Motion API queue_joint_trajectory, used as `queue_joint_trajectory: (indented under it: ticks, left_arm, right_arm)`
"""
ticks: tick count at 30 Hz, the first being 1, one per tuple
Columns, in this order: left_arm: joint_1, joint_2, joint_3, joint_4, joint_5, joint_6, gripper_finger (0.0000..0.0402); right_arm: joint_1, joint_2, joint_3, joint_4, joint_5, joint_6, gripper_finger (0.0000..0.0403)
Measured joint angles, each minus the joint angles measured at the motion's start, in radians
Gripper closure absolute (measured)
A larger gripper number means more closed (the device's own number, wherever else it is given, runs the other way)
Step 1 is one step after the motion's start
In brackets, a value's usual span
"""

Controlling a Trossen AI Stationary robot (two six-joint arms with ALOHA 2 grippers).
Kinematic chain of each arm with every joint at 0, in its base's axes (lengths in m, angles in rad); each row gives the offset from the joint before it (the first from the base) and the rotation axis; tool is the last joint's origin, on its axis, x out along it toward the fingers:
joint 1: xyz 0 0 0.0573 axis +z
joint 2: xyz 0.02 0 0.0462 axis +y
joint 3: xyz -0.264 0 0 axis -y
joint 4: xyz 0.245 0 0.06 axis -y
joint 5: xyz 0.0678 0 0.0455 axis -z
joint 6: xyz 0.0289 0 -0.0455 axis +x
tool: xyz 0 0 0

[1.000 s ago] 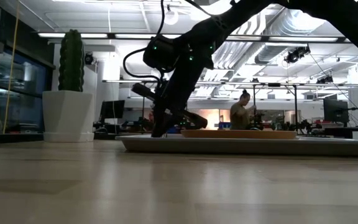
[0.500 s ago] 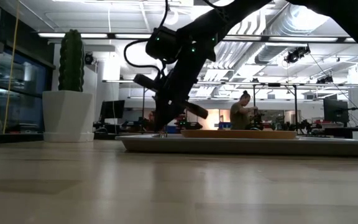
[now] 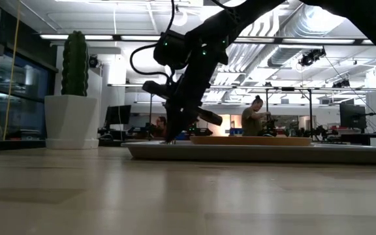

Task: Pick and place plate/cup/fork/spoon on tray
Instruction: Put the pink fork to the left of the orange plate on the gray serving tray

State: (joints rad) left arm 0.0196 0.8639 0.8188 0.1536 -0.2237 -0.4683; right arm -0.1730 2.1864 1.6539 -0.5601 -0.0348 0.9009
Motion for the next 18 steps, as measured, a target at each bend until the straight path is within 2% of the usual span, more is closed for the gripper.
queue_joint_trajectory:
  ticks: [18]
  left_arm:
    - [0.000,0.000,0.000,0.000,0.000,0.000,0.0208]
  right_arm:
    - [0.002,0.033,0.001,0.036,-0.010,0.044,0.0403]
